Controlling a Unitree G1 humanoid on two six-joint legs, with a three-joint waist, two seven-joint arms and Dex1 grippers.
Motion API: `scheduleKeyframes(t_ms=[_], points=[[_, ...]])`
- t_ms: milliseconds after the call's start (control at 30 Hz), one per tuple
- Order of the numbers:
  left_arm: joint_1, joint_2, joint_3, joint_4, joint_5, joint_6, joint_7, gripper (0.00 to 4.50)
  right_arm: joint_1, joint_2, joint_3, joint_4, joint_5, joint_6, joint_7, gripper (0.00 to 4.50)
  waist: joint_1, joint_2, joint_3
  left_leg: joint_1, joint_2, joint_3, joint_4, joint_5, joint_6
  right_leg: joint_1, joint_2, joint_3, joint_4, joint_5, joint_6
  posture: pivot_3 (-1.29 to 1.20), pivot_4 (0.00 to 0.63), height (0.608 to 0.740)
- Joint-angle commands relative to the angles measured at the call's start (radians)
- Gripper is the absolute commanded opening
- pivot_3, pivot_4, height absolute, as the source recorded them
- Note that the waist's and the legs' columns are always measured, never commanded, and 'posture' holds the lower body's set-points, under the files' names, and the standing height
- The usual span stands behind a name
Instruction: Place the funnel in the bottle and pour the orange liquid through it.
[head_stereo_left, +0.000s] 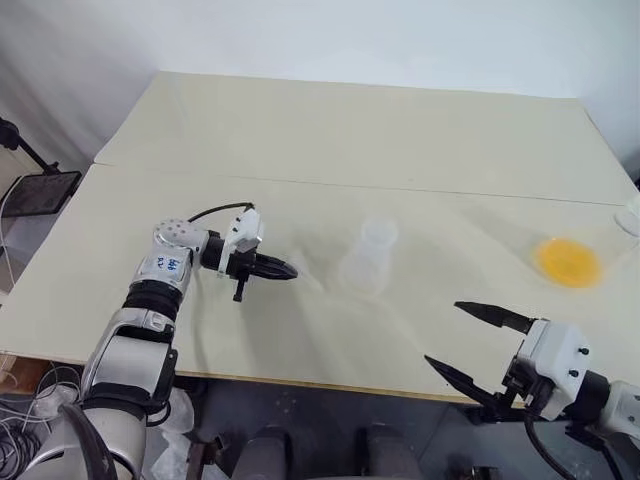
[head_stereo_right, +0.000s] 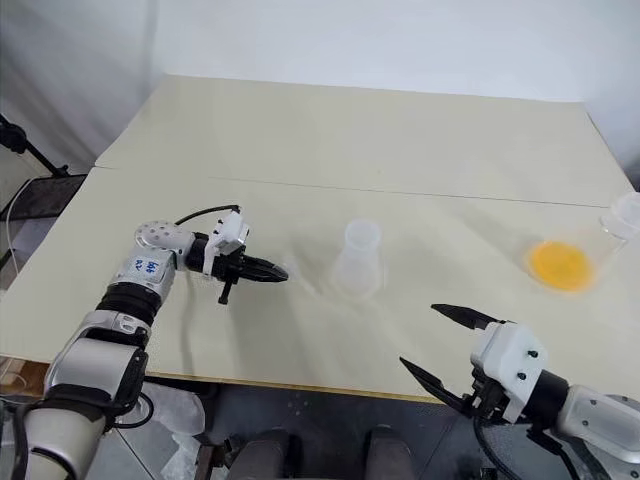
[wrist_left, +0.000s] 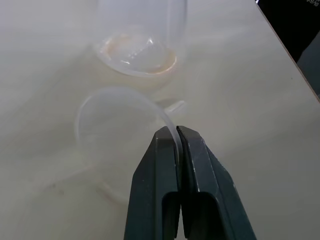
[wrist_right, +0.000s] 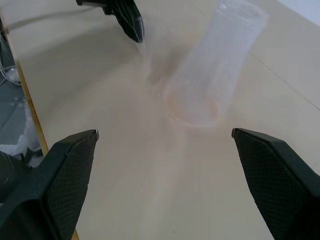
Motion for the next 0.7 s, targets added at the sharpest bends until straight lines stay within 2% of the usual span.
scheduleKeyframes(t_ms=[33,133,300,400,467,700], points=[[-0.033,0.038,0.052,-0.113,-0.065,0.022,-0.069,0.02,0.017,0.035,-0.063,-0.010,0.015,-0.019,-0.027,4.50,-0.001,0.000,0.000,0.000,0.000,0.000,0.000,0.000,0.000,0.000,0.000,0.000,0.000,0.000,0.000,0.00,0.150,0.740],[-0.079,0.063,0.085,-0.196,-0.119,0.034,-0.089,0.02,0.039,0.063,-0.096,-0.013,0.011,-0.017,-0.044,4.50,0.000,-0.001,0.000,0.000,0.001,-0.001,0.000,0.000,0.000,0.000,0.000,0.000,0.000,0.000,0.000,0.00,0.150,0.740],[-0.269,0.030,0.089,-0.158,-0.097,-0.077,-0.027,0.02,0.068,0.119,-0.108,-0.013,-0.010,-0.031,-0.082,4.50,0.011,-0.001,0.000,0.000,-0.001,0.000,0.001,0.000,0.000,0.001,-0.001,-0.001,-0.001,0.000,0.000,0.00,0.150,0.740],[-0.337,0.015,0.063,-0.133,-0.078,-0.155,-0.074,0.02,0.081,0.137,-0.088,-0.015,-0.029,-0.041,-0.091,4.50,0.014,-0.001,0.000,0.000,-0.001,0.000,0.000,0.000,0.000,0.001,-0.001,-0.001,-0.001,0.000,0.000,0.00,0.150,0.740],[-0.382,0.005,0.030,-0.091,-0.026,-0.273,-0.067,0.02,0.077,0.145,-0.078,-0.018,-0.032,-0.039,-0.100,4.50,0.011,-0.001,0.000,0.000,-0.001,0.001,0.000,0.000,0.000,0.001,-0.001,-0.001,-0.001,0.000,0.000,0.00,0.150,0.740],[-0.489,-0.089,-0.049,0.005,0.050,-0.422,-0.039,0.02,0.049,0.172,-0.017,-0.019,-0.059,-0.046,-0.137,4.50,0.012,-0.001,0.000,0.000,-0.001,0.002,0.000,0.000,0.000,0.001,-0.001,-0.001,-0.002,0.000,0.000,0.00,0.150,0.740]])
